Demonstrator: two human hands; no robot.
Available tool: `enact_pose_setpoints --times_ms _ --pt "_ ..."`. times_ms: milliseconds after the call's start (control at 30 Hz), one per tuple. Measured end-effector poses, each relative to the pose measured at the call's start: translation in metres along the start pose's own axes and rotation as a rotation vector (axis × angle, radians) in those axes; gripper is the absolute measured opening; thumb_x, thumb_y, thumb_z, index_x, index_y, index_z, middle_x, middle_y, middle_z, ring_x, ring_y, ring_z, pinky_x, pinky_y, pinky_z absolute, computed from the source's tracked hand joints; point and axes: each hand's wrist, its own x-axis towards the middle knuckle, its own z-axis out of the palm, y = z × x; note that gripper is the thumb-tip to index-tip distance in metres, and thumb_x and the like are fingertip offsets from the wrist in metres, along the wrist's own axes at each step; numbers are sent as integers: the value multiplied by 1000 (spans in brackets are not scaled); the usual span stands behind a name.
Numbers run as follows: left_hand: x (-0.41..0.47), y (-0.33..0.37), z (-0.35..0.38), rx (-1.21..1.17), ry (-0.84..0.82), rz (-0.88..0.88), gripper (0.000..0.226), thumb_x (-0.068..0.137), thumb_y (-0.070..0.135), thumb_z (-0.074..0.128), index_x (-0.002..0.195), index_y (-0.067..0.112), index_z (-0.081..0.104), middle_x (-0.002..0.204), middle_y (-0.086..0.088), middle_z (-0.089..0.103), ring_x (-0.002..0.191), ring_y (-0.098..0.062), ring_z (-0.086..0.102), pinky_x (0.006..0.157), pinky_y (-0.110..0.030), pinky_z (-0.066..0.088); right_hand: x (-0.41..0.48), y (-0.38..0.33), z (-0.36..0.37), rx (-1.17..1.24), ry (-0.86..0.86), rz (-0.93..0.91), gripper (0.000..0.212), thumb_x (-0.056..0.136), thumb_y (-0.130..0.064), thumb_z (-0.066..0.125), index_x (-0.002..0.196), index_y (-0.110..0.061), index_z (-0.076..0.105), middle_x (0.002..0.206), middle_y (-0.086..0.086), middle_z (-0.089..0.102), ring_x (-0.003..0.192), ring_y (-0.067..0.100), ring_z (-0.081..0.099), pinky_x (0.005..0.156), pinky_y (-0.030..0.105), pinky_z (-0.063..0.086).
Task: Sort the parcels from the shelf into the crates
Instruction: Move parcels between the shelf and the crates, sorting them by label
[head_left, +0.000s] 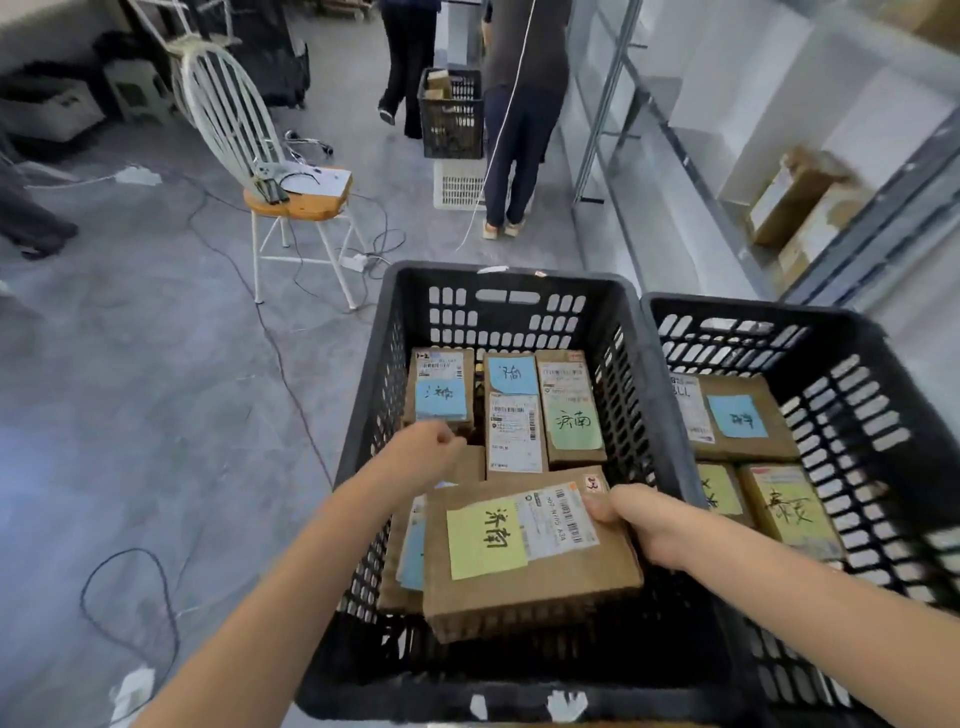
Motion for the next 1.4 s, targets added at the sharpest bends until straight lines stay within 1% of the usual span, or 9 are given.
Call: enact_pose_setpoints --times_ms 133,267,333,433,600,767,1100,1233,1400 --pt "-3 -3 20 130 -420 -213 50 102 36 47 138 1 44 120 -14 60 100 -30 70 83 -36 60 -2 3 6 -189 119 -13 32 99 -6 46 130 -2 51 109 13 61 101 29 56 83 35 47" --pt "-1 -4 41 23 -409 -213 46 98 26 57 133 0 42 120 -15 60 96 -29 72 79 -37 62 -13 6 17 -403 151 -71 53 100 -11 44 150 -6 25 107 8 57 84 16 53 60 28 39" --pt "2 -4 42 7 -402 -200 45 98 24 59 133 1 42 116 -14 60 93 -28 72 76 -36 62 -17 12 23 -638 155 -111 68 102 -15 41 155 -2 1 144 20 42 111 24 56 79 30 49" --pt "6 -3 40 5 -404 -176 46 97 21 63 133 0 43 111 -12 58 89 -27 72 72 -36 63 -23 23 25 -930 172 -186 71 101 -12 36 152 4 -10 161 26 3 146 37 23 116 39 26" --pt "9 -2 41 60 -410 -150 47 96 20 64 134 -1 45 109 -15 62 85 -29 75 72 -38 63 -35 32 26 -1232 225 -329 77 98 -24 52 156 -5 5 161 26 -6 127 35 50 98 38 48" --pt "14 -3 42 1 -380 -150 45 93 23 68 129 1 51 110 -15 66 89 -27 74 73 -35 63 -39 29 28 -1503 371 -493 81 91 -51 59 151 -9 25 156 20 24 144 42 23 115 46 29" --pt "15 0 50 76 -331 -168 43 92 25 69 125 2 53 115 -17 64 86 -24 73 71 -34 63 5 22 41 -1518 16 -510 152 57 -72 78 152 -15 -25 165 14 -7 150 39 -6 120 58 -1" --pt "16 5 47 187 -378 -151 48 94 37 65 127 5 52 115 -13 65 81 -20 67 65 -28 57 6 10 34 -1461 -15 -551 140 62 -68 79 157 -13 -7 164 10 10 150 33 12 121 51 15" --pt "26 18 36 245 -148 34 25 101 32 53 107 12 65 102 -7 64 83 -17 57 73 -29 50 -2 -10 15 -1188 206 -746 76 91 -57 58 152 -24 28 150 1 40 137 23 41 108 39 39"
